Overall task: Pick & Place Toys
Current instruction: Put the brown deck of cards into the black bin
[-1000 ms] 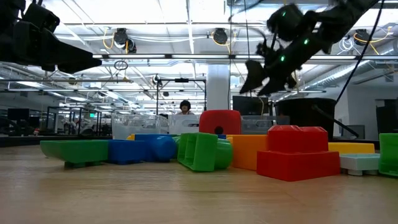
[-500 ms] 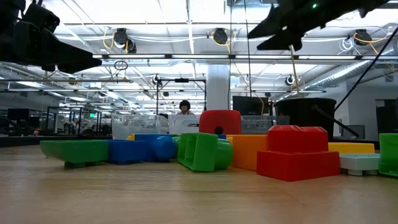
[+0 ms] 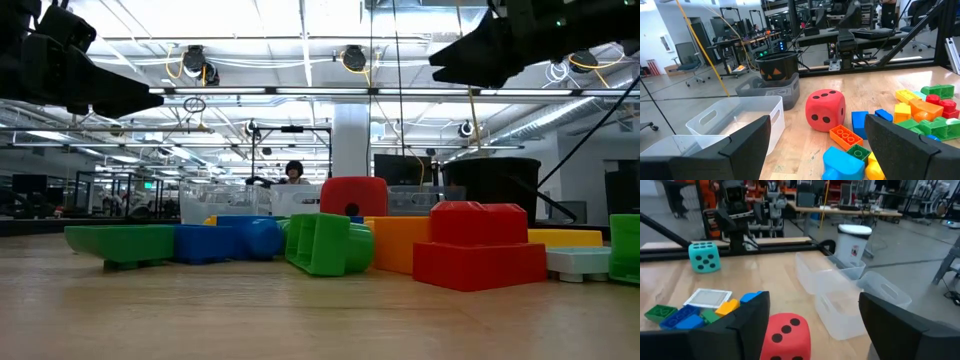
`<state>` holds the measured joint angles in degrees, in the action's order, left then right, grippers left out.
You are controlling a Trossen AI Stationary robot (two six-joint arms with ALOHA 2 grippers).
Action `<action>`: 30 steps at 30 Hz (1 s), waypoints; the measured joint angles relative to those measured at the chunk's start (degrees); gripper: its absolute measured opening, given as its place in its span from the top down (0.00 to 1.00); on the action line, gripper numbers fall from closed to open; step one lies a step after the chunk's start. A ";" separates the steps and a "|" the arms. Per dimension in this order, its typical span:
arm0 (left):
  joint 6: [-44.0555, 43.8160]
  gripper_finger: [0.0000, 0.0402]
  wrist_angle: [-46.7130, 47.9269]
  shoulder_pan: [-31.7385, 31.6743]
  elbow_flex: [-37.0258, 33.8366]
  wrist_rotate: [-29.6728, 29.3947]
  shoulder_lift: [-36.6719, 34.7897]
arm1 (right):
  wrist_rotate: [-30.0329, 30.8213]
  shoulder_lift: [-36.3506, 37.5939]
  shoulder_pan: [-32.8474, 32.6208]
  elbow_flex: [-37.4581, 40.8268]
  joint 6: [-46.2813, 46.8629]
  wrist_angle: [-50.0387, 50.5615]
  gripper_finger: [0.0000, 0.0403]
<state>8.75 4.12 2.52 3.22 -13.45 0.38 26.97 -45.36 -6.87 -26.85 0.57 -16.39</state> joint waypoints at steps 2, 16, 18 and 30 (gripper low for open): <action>0.00 0.19 -0.02 0.01 0.00 0.00 -0.01 | 0.01 1.69 0.04 2.19 -0.38 -2.97 0.33; 0.00 0.19 -0.02 0.02 0.00 0.00 0.00 | -9.95 18.15 0.02 8.28 2.31 -5.11 0.34; 0.00 0.19 -0.02 0.01 0.00 0.00 0.00 | -13.76 19.99 0.00 9.06 3.44 -5.74 0.34; 0.00 0.19 -0.31 0.01 0.00 0.00 0.00 | -21.26 30.51 0.02 15.29 1.55 -5.51 0.34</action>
<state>8.75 3.80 2.54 3.22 -13.45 0.38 5.72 -14.85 -6.85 -11.56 2.12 -21.91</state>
